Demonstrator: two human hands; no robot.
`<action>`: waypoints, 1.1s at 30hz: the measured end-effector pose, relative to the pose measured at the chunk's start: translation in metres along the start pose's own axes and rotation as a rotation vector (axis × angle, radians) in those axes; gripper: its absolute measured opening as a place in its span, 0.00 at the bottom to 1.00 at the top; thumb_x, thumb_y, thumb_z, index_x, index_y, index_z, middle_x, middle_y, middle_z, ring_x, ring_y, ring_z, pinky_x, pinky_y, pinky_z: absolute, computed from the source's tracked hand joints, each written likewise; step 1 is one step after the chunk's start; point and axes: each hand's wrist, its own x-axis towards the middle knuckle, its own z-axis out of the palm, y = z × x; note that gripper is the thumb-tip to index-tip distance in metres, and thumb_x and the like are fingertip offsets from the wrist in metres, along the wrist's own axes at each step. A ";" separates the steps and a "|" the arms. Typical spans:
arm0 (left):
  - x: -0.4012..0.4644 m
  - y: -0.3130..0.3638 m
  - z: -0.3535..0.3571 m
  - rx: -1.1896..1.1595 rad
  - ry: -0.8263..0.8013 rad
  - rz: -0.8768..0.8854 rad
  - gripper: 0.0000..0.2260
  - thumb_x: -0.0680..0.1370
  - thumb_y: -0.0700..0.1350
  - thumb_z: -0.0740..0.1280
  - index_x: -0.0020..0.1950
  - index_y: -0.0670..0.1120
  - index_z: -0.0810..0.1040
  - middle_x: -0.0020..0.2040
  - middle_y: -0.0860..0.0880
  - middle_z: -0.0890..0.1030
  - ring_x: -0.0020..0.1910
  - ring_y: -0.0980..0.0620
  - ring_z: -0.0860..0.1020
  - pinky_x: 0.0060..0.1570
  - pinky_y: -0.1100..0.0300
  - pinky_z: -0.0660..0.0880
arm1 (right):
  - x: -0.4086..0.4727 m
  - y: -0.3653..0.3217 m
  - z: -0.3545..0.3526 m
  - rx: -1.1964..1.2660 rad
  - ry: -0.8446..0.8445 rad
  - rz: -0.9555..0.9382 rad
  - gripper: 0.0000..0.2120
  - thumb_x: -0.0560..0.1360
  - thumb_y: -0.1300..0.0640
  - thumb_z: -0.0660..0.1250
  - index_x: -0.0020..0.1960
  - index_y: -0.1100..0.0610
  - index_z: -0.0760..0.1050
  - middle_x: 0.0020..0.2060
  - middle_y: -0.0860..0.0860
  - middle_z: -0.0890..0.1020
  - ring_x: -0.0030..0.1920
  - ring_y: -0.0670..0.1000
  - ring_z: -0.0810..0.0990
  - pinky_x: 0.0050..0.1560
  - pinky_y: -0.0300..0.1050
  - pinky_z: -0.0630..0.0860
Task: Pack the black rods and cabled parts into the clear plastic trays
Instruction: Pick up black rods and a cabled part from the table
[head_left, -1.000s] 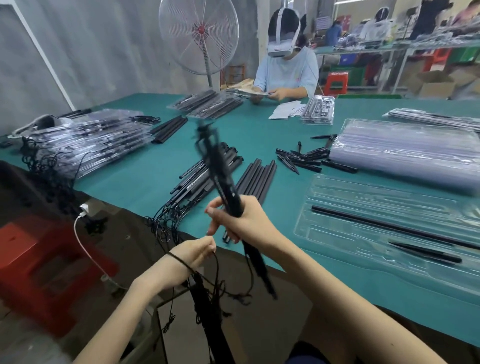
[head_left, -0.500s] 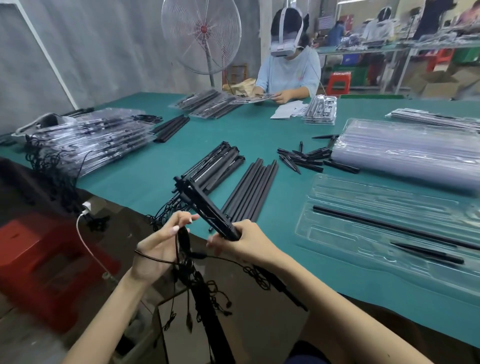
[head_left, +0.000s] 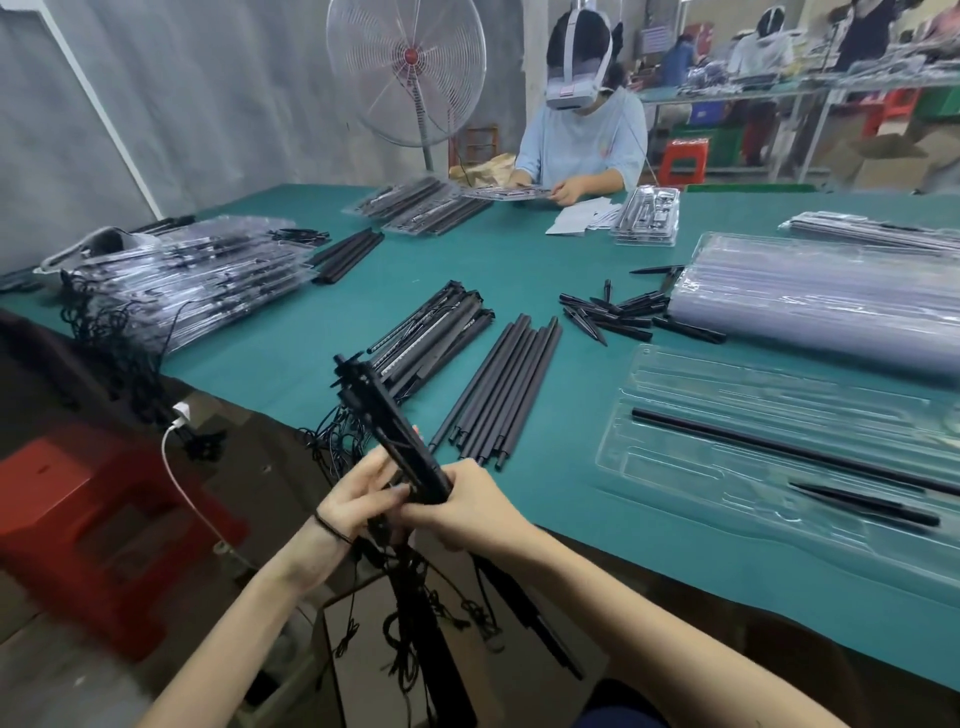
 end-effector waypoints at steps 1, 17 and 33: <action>-0.003 0.002 0.000 -0.102 0.040 0.045 0.20 0.77 0.39 0.62 0.70 0.42 0.71 0.69 0.51 0.74 0.69 0.53 0.70 0.63 0.60 0.72 | 0.000 -0.003 -0.005 0.020 0.028 -0.005 0.05 0.71 0.60 0.70 0.40 0.61 0.82 0.33 0.55 0.83 0.22 0.40 0.70 0.26 0.32 0.66; -0.041 0.016 -0.025 -0.901 0.729 -0.239 0.17 0.80 0.53 0.57 0.33 0.47 0.67 0.28 0.53 0.48 0.24 0.57 0.47 0.19 0.70 0.56 | 0.010 -0.010 -0.027 -0.136 0.529 -0.077 0.05 0.76 0.62 0.66 0.42 0.59 0.77 0.34 0.55 0.83 0.36 0.52 0.83 0.39 0.41 0.80; -0.017 0.027 0.000 -1.246 0.835 -0.003 0.17 0.84 0.44 0.48 0.36 0.46 0.65 0.24 0.52 0.57 0.20 0.56 0.56 0.42 0.68 0.66 | -0.001 -0.020 -0.007 0.004 0.135 -0.128 0.07 0.68 0.51 0.77 0.34 0.51 0.81 0.25 0.44 0.76 0.25 0.41 0.71 0.27 0.33 0.68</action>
